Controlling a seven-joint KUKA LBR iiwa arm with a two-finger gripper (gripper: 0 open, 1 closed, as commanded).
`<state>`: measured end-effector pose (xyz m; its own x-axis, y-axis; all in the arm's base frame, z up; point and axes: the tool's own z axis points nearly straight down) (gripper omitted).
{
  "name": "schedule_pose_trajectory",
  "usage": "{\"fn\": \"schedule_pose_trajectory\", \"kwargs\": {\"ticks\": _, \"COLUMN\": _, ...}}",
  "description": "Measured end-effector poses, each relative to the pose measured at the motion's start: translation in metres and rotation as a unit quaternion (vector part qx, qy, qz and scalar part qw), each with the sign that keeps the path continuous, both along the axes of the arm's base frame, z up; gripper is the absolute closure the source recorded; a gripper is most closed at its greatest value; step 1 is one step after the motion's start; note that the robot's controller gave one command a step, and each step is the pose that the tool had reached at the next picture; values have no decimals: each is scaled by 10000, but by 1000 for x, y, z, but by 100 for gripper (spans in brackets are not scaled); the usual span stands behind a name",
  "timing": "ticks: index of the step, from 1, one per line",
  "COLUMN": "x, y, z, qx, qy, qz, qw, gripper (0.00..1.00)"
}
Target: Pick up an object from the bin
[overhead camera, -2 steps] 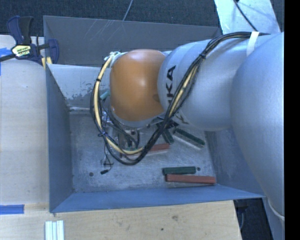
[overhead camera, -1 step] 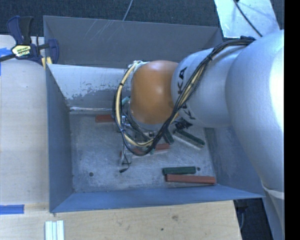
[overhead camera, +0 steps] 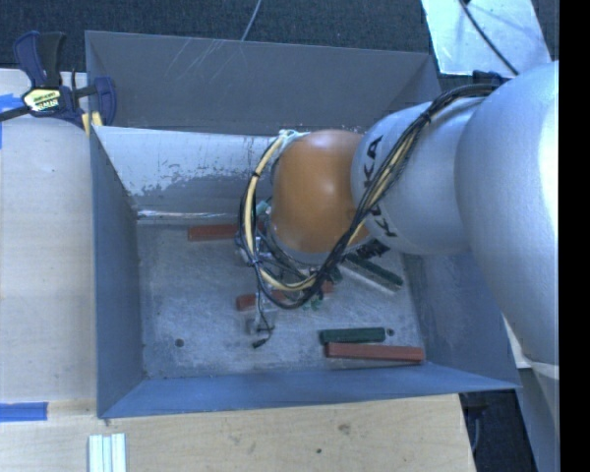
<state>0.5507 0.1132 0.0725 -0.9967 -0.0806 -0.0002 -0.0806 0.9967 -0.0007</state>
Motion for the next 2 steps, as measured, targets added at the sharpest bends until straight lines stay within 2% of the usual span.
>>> {"fn": "schedule_pose_trajectory", "kwargs": {"ticks": 1, "x": 7, "y": -40, "z": 28, "qx": 4, "qy": -19, "qz": 61, "qw": 10000, "gripper": 0}}
{"fn": "schedule_pose_trajectory", "kwargs": {"ticks": 2, "x": 13, "y": -54, "z": -2, "qx": 5, "qy": -7, "qz": 88, "qw": 10000, "gripper": 0}}
